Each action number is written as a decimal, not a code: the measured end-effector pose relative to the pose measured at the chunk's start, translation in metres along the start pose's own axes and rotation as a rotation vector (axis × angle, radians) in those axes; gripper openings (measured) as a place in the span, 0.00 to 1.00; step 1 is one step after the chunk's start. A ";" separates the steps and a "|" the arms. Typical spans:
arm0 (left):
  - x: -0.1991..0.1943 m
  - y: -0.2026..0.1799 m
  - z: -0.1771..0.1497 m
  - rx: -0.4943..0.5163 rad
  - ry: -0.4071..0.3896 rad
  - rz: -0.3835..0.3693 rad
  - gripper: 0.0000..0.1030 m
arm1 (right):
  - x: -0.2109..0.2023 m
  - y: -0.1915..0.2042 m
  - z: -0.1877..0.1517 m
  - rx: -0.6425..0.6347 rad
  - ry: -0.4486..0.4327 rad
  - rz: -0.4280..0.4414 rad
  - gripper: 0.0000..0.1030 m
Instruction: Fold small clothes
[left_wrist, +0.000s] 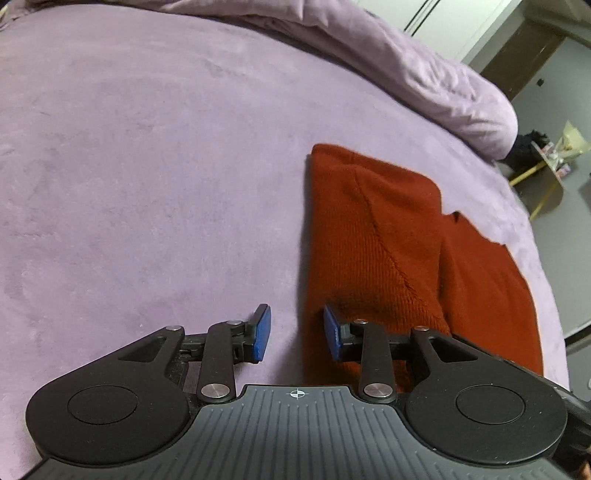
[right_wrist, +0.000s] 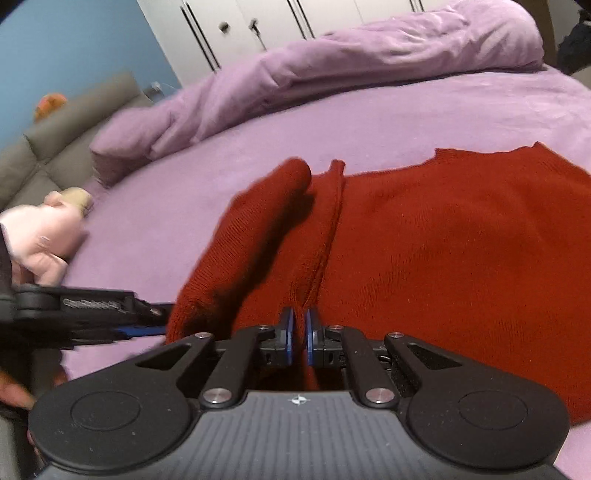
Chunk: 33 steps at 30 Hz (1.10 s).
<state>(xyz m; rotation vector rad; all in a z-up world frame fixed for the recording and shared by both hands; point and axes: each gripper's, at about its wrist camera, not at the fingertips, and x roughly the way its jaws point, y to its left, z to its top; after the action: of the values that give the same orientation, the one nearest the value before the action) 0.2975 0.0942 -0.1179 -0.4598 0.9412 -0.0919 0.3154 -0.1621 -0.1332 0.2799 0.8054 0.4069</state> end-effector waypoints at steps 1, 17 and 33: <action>0.000 0.004 -0.001 -0.005 0.001 -0.009 0.34 | -0.006 -0.006 0.004 0.038 -0.018 0.029 0.13; -0.004 -0.001 0.000 0.017 -0.005 0.018 0.34 | 0.066 -0.013 0.047 0.311 0.088 0.198 0.37; -0.037 -0.025 -0.025 0.135 -0.009 -0.077 0.43 | 0.003 -0.012 0.044 0.016 -0.062 -0.064 0.05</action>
<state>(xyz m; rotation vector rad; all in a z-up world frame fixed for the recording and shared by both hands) 0.2588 0.0729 -0.0918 -0.3707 0.9026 -0.2220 0.3530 -0.1751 -0.1100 0.2797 0.7548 0.3306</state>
